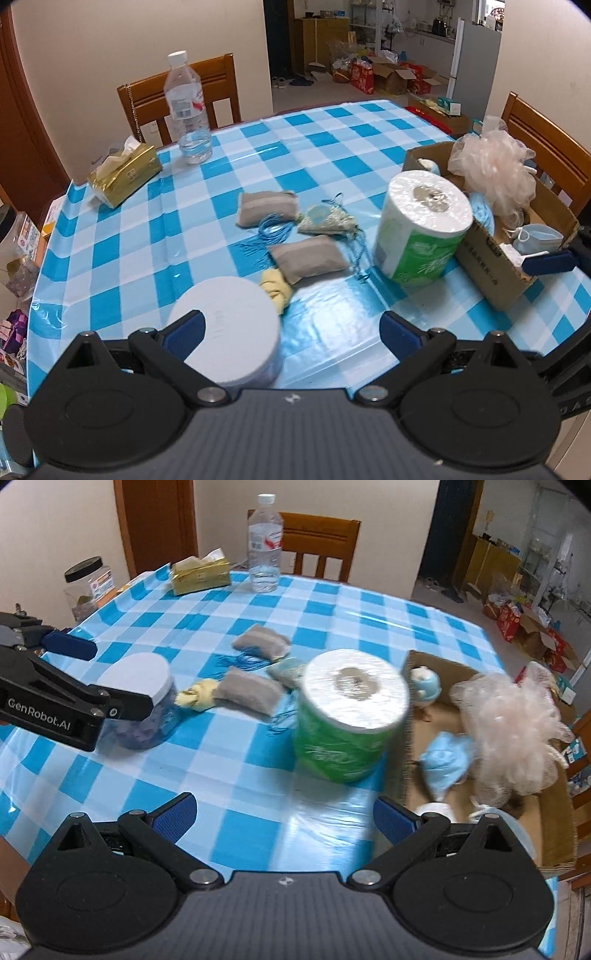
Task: Organize soft objects
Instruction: 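Move both tools back over the beige sachets on the table, then lower the left tool and grasp a beige linen sachet at its middle, then grasp a second beige sachet with the right tool while the left tool holds its sachet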
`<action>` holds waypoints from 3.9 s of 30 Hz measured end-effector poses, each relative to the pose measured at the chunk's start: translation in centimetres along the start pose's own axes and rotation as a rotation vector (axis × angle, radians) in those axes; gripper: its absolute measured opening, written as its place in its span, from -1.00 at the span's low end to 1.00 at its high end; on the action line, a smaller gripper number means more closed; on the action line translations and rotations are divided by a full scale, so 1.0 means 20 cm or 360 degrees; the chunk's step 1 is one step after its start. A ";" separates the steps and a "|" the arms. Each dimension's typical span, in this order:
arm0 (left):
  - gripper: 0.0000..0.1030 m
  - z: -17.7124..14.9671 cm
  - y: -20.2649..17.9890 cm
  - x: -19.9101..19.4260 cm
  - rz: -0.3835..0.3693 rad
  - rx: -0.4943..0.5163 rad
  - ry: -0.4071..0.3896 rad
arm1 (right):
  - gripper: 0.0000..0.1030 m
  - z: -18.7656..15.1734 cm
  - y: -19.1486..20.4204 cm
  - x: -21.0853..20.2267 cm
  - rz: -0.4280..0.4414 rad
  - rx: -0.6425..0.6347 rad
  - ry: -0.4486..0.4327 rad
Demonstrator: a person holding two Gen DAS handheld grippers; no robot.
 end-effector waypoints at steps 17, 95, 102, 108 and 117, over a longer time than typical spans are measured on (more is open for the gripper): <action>0.95 0.14 0.24 0.09 0.0131 -0.0052 0.0033 | 1.00 0.28 0.23 0.26 0.0239 -0.0314 -0.0004; 0.05 0.62 0.24 1.21 -0.0098 -0.0124 0.0342 | 0.64 0.63 0.19 1.03 0.0274 -0.0211 0.0586; 0.07 0.62 0.24 1.21 -0.0094 -0.0111 0.0340 | 0.65 0.60 0.14 1.08 0.0222 -0.0087 0.0623; 0.03 0.62 0.23 1.21 -0.0095 -0.0095 0.0341 | 0.56 0.59 0.17 1.07 0.0196 -0.0127 0.0568; -0.20 0.64 0.24 1.16 -0.0120 -0.0101 0.0323 | -0.07 0.52 0.22 0.99 0.0218 -0.0208 0.0454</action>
Point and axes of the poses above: each gripper's, at about its wrist camera, not at the fingertips, and x roughly the way its jaws point, y to its left, z to its top, the point moved 10 cm from there along x, roughly the way its jaws point, and after that the axes turned 3 degrees about -x, right-handed, at the moved point
